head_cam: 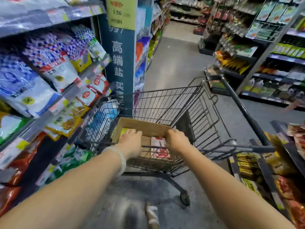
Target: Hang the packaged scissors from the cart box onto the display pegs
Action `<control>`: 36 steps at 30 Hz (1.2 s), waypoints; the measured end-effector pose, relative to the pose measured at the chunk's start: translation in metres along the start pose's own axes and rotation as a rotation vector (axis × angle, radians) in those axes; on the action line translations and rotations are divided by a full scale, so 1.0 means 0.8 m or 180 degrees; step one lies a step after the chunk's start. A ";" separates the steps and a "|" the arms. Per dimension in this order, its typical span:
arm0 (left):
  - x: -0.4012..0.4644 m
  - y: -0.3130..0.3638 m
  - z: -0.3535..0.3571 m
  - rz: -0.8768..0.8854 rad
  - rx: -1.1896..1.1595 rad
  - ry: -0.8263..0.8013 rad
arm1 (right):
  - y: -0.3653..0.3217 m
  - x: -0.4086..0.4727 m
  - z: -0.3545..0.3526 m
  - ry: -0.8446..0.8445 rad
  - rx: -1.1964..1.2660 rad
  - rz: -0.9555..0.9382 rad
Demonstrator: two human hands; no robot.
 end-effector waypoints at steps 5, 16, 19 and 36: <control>0.098 -0.030 0.047 -0.0409 -0.0116 -0.0320 | 0.024 0.108 0.080 -0.0584 0.0179 0.0054; 0.269 -0.048 0.236 -0.0841 -0.0081 -0.1439 | 0.090 0.231 0.305 -0.1983 0.0426 0.0712; 0.298 -0.047 0.280 -0.0919 -0.0116 -0.1637 | 0.101 0.251 0.349 -0.2119 0.0477 0.0891; 0.307 -0.025 0.398 -0.1686 -0.1273 -0.1965 | 0.121 0.258 0.435 -0.1803 0.0221 0.1631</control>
Point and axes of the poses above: each hand's wrist, its own x-axis towards the middle knuckle, its own z-axis out of the palm, y = z × x, the point moved 5 cm from there along x, towards the middle knuckle, and after that the axes turned 14 degrees about y, right-handed, at the moved point
